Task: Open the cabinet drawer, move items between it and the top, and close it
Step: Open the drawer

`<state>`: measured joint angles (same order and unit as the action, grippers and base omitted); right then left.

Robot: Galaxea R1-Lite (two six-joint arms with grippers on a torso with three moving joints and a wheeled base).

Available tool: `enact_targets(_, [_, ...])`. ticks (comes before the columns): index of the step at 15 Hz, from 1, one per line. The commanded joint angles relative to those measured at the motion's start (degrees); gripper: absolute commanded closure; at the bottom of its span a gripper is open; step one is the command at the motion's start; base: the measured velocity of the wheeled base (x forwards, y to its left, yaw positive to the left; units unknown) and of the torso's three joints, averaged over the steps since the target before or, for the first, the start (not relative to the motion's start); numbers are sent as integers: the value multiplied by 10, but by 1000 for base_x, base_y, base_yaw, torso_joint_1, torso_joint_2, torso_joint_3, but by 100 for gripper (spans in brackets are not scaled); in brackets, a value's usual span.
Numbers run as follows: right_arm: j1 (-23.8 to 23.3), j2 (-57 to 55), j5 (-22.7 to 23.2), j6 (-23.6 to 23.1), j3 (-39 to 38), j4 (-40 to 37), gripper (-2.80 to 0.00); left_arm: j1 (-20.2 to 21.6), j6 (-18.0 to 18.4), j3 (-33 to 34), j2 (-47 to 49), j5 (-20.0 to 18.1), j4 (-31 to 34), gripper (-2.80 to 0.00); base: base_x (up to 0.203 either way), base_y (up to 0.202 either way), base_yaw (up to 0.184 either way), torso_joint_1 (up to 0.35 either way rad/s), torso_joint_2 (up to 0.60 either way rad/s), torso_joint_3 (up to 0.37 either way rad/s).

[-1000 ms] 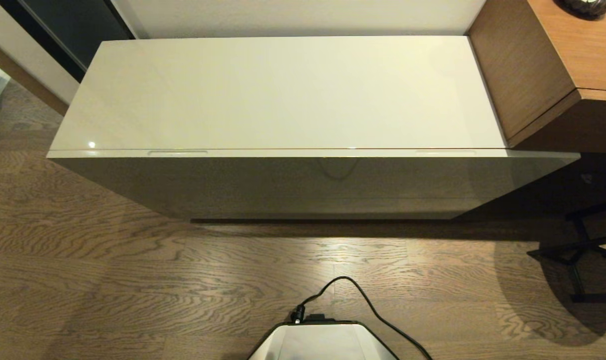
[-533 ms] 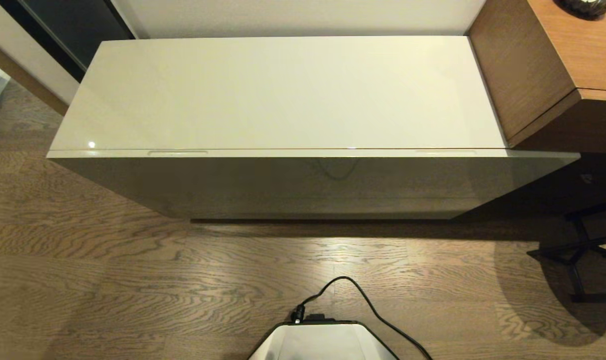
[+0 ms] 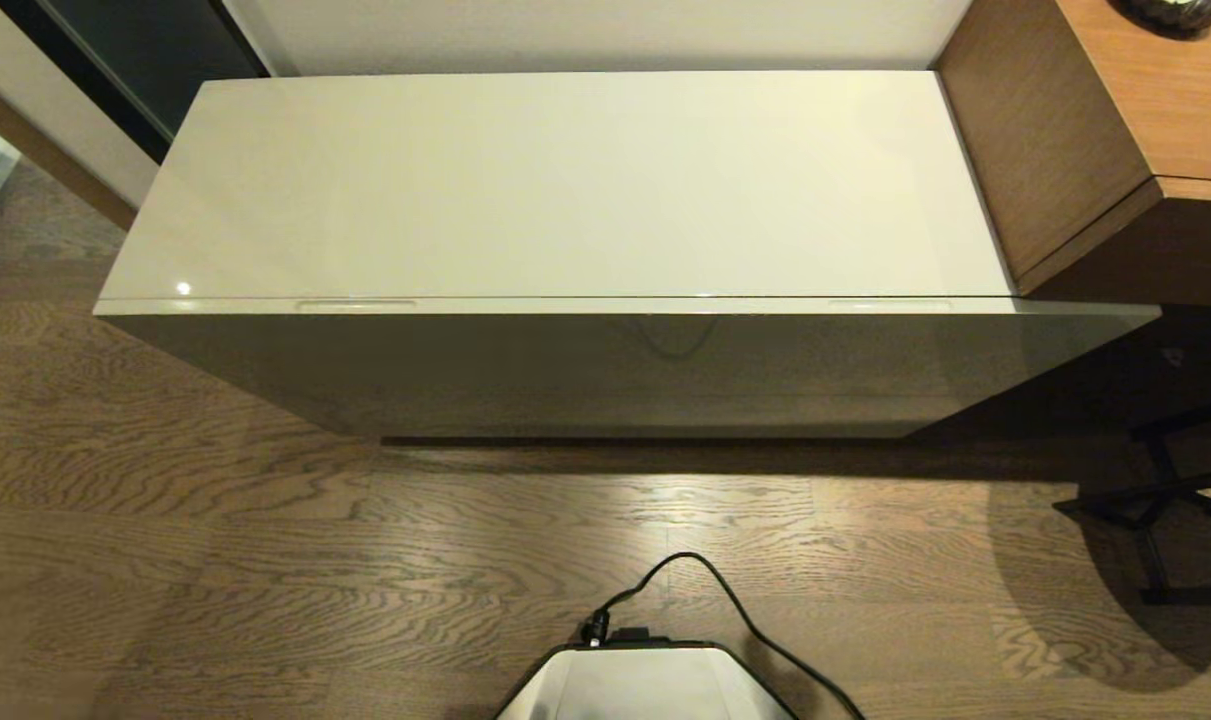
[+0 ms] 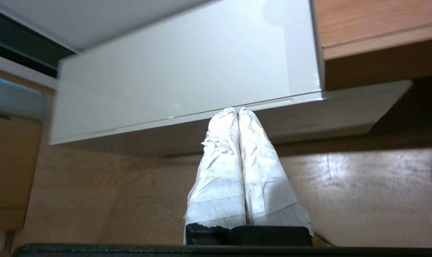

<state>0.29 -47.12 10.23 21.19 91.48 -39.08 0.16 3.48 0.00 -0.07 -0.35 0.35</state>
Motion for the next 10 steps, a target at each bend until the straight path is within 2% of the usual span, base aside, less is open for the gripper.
enact_targets(1, [18,-232,4,-9,97,-9,0,0,0,0,1,0,0,0,0,0,0,0,0,0])
enact_targets(3, [35,-313,7,-18,131,-5,0,0,0,0,1,0,0,0,0,0,0,0,0,0])
enact_targets(5, [42,-356,8,-14,116,27,0,0,0,0,1,0,0,0,0,0,0,0,0,0])
enact_targets(6, [43,-365,9,-1,84,67,0,0,0,0,1,0,0,0,0,0,0,0,0,0])
enact_targets(8, [45,-402,9,29,35,235,0,0,0,0,1,0,0,0,0,0,0,0,0,0])
enact_targets(9, [47,-426,9,37,21,285,0,0,0,0,1,0,0,0,0,0,0,0,0,0])
enact_targets(10, [50,-437,5,43,14,298,0,0,0,0,1,0,0,0,0,0,0,0,0,0])
